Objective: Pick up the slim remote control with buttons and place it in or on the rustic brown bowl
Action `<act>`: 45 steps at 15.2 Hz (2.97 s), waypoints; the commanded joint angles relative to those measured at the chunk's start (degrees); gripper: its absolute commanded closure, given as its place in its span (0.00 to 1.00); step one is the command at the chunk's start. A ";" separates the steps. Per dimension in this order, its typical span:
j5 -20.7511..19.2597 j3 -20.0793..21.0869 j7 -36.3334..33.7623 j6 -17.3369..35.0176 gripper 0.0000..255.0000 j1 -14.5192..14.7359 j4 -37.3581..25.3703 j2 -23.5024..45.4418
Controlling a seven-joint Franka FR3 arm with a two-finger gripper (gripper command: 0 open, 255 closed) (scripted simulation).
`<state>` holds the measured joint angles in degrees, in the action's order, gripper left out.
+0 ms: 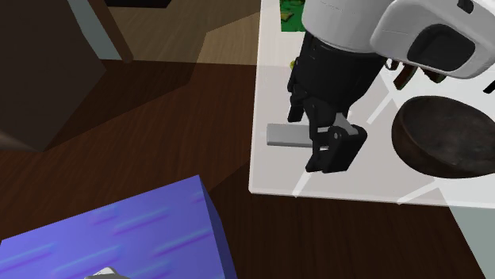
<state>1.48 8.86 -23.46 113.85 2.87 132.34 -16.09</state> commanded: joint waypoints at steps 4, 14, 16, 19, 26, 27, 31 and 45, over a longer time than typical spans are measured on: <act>-1.37 2.20 -4.40 6.50 0.00 0.62 -4.88 10.28; -5.16 3.49 -10.19 14.16 0.00 2.07 -12.15 24.26; -5.45 3.42 -10.39 15.57 0.00 2.10 -11.56 25.11; -5.85 3.32 -10.66 17.37 0.00 2.15 -10.87 26.26; -5.86 3.32 -10.66 17.36 0.00 2.15 -10.89 26.27; -5.86 3.32 -10.66 17.36 1.00 2.15 -10.89 26.27; -5.86 3.32 -10.66 17.36 1.00 2.15 -10.88 26.26; -4.57 3.56 -9.69 11.01 1.00 1.95 -13.60 22.51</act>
<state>-3.22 12.37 -33.17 125.73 4.78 119.24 6.79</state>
